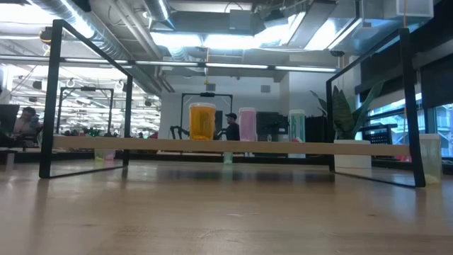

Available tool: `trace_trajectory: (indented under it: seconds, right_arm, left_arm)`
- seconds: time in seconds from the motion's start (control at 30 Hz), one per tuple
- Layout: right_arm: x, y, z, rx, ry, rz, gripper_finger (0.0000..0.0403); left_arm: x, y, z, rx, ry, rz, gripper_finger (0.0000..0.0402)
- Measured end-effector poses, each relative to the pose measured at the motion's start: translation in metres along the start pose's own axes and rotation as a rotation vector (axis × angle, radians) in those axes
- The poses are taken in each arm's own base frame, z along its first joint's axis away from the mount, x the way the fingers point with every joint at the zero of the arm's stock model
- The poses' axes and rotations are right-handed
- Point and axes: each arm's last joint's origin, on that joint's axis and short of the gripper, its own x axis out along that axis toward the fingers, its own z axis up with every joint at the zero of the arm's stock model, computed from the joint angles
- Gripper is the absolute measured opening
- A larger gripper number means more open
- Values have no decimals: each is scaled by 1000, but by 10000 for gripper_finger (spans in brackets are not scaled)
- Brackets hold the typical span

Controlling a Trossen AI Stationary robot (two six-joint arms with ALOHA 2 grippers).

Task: Pick and place medicine bottles onto shelf by color
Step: Put the left yellow pill bottle on the shelf

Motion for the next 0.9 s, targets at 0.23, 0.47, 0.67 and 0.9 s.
trace_trajectory:
  seconds: [0.23, 0.47, 0.67, 0.9]
  right_arm:
    - [0, 0, 0, 0, 0, 0, 168]
    - [0, 0, 0, -1, 0, 0, 168]
    - [0, 0, 0, -1, -1, 0, 168]
    - [0, 0, 0, -4, -1, -1, 168]
  left_arm:
    - [2, 39, 26, -156, -71, 121, 302]
    - [18, 58, 49, -226, -21, 251, 302]
    - [39, 75, 62, -246, 82, 316, 302]
    - [77, 101, 57, -297, 185, 385, 302]
